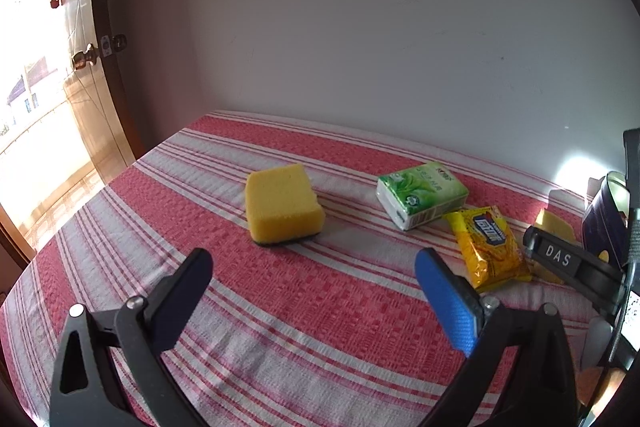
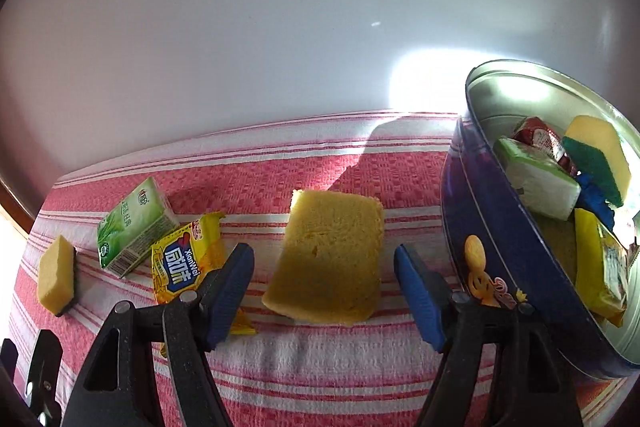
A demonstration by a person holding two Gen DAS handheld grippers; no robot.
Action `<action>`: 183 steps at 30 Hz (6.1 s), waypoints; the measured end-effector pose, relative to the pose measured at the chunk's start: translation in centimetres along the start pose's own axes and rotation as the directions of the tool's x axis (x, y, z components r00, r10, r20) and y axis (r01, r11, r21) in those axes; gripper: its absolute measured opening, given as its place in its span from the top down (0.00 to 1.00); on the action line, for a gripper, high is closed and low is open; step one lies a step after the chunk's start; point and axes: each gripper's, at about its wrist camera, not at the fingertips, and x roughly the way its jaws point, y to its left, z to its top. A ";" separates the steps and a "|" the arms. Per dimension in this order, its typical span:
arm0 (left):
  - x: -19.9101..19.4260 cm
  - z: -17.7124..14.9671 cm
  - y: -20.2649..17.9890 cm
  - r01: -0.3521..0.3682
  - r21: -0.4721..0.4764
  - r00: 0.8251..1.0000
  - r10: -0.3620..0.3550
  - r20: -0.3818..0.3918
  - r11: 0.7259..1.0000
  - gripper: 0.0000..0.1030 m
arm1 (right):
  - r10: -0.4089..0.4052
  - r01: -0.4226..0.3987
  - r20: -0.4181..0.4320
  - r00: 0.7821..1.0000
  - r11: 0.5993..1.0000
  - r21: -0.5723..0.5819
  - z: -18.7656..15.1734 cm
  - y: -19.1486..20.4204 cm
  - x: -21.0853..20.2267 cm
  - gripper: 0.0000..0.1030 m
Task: Organize objects
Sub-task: 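Grasp the large yellow sponge with the right tool, then lift the yellow sponge with the right tool while the left tool grasps the yellow cracker pack, then carry the yellow sponge and yellow cracker pack over the blue tin with both tools, then open the right tool to drop the sponge while the left tool drops the cracker pack into the tin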
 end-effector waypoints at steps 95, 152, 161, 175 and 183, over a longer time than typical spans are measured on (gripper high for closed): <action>-7.9 -4.1 -11.6 0.156 0.125 0.976 -0.173 0.134 0.980 0.52 | 0.032 0.079 0.453 0.891 0.972 -0.223 -9.7 -10.9 -18.5 0.52; -11.2 -1.3 -27.4 0.354 0.253 0.909 -0.395 0.133 0.900 0.52 | -0.266 0.280 0.550 0.792 0.958 0.061 -1.9 -22.7 -15.1 0.52; -9.2 -0.8 -29.4 0.354 0.274 0.923 -0.382 0.054 0.894 0.52 | -0.196 0.213 0.467 0.862 0.977 0.016 -1.4 -22.4 -13.1 0.52; -7.8 -1.1 -29.9 0.329 0.265 0.941 -0.340 -0.004 0.907 0.52 | -0.108 0.156 0.424 0.899 0.985 -0.080 -0.8 -22.4 -12.7 0.52; -7.6 -0.7 -29.5 0.301 0.279 0.947 -0.320 0.021 0.912 0.32 | -0.057 0.110 0.410 0.910 0.988 -0.108 -0.5 -24.0 -12.5 0.37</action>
